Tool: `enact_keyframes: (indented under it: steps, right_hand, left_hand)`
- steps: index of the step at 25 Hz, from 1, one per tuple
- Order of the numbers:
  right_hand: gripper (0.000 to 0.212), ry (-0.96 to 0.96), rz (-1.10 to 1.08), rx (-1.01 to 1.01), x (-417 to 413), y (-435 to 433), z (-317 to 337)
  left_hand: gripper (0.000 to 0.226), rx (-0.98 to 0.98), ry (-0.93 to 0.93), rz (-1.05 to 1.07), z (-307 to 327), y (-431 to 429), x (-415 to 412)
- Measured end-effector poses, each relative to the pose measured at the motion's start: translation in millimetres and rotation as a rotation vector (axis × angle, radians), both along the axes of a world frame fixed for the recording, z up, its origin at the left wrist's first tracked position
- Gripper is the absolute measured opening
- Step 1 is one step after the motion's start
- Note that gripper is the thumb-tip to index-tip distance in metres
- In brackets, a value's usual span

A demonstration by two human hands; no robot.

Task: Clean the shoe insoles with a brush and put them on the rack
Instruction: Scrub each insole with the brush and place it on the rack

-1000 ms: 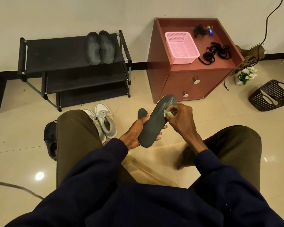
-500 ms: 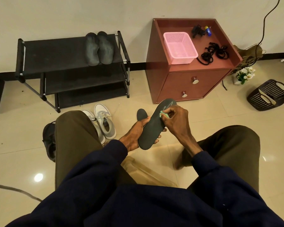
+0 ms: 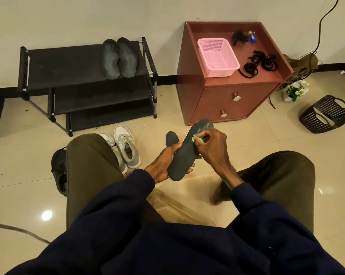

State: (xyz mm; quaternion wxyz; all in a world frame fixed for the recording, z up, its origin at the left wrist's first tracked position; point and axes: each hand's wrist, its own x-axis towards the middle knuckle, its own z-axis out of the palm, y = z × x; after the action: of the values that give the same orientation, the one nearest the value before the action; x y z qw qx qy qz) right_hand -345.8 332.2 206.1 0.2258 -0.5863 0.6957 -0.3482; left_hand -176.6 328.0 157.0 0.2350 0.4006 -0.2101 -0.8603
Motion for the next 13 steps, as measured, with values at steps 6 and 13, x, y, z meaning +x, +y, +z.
enact_keyframes:
  steps: [6,13]
  right_hand:
    - [0.006,-0.062,0.365,0.138,20,14,14]
    - [0.004,0.031,0.085,0.032,-6,1,5]
  left_hand:
    - [0.062,0.034,0.003,0.087,-3,-3,4]
    - [0.066,0.004,-0.001,-0.014,0,-1,2]
